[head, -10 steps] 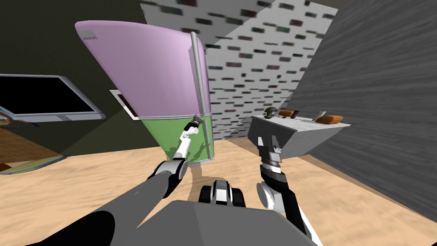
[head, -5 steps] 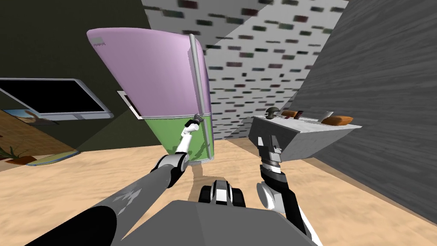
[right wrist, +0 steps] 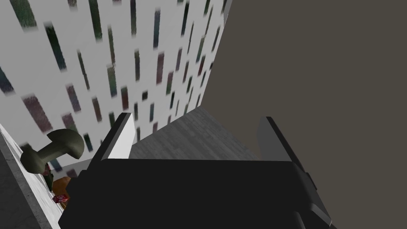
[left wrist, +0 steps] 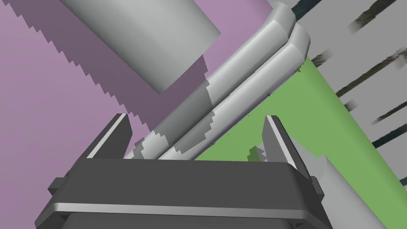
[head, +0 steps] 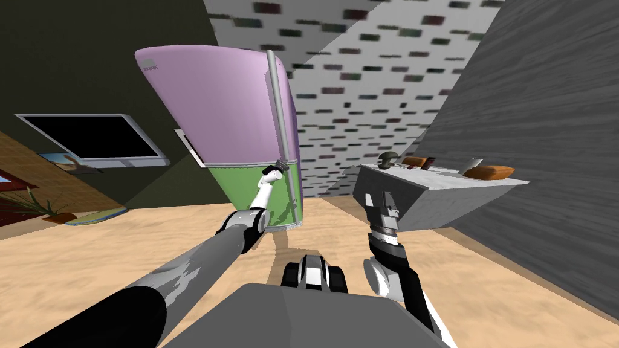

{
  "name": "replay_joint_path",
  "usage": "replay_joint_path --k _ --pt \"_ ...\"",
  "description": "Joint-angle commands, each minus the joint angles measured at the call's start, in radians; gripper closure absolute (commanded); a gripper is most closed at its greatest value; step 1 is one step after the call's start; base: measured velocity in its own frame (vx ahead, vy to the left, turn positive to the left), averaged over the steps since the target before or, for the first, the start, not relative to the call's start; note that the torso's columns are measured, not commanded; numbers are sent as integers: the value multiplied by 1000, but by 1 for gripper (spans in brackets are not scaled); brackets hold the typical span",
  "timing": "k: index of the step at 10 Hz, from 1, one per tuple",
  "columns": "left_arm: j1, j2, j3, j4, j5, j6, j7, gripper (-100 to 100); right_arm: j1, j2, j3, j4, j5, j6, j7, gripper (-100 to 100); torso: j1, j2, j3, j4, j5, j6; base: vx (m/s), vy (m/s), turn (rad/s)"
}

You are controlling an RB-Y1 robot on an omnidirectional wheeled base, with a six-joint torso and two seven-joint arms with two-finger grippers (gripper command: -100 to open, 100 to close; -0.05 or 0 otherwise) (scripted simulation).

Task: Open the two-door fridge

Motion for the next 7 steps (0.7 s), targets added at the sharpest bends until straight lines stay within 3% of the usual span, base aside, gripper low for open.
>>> replay_joint_path --k 1,2,7 --pt "-55 19 10 67 19 31 13 -100 0 0 0 0 0 0 0 0 0 0 0 0 0 0 -9 -70 64" --pt "-55 19 10 70 19 31 13 -100 0 0 0 0 0 0 0 0 0 0 0 0 0 0 -5 -58 45" --pt "-185 62 41 209 51 103 42 -100 0 0 0 0 0 0 0 0 -1 0 0 0 0 0 -8 -83 70"
